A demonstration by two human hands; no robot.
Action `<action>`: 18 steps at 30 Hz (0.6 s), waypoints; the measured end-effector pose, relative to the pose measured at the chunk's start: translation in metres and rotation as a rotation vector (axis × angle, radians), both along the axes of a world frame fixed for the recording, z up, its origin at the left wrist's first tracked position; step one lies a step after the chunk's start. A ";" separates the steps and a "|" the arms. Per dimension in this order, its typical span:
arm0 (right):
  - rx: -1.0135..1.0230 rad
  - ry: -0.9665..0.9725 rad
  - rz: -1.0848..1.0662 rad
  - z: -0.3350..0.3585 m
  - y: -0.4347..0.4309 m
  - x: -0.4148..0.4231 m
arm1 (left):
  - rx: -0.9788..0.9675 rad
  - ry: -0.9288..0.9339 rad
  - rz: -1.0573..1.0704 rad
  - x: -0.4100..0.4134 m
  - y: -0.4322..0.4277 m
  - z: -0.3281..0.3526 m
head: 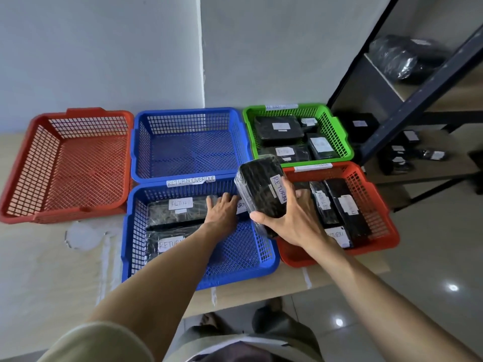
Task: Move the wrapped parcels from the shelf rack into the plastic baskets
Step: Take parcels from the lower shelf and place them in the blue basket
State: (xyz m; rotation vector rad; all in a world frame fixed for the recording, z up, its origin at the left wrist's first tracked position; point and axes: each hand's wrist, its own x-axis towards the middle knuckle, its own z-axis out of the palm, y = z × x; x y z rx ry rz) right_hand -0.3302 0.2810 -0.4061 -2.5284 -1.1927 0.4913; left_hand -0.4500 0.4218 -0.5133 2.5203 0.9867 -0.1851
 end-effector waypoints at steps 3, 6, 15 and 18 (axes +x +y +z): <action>-0.071 -0.065 0.003 0.000 0.003 -0.001 | 0.015 -0.034 -0.010 -0.005 0.001 -0.001; -0.059 -0.024 -0.005 0.001 0.008 -0.004 | -0.007 -0.125 0.041 -0.018 -0.003 0.004; -0.036 0.060 -0.014 0.004 0.021 -0.014 | -0.165 -0.419 0.128 -0.048 -0.004 0.032; -0.013 0.063 -0.017 0.008 0.020 -0.016 | -0.246 -0.375 0.109 -0.043 0.003 0.034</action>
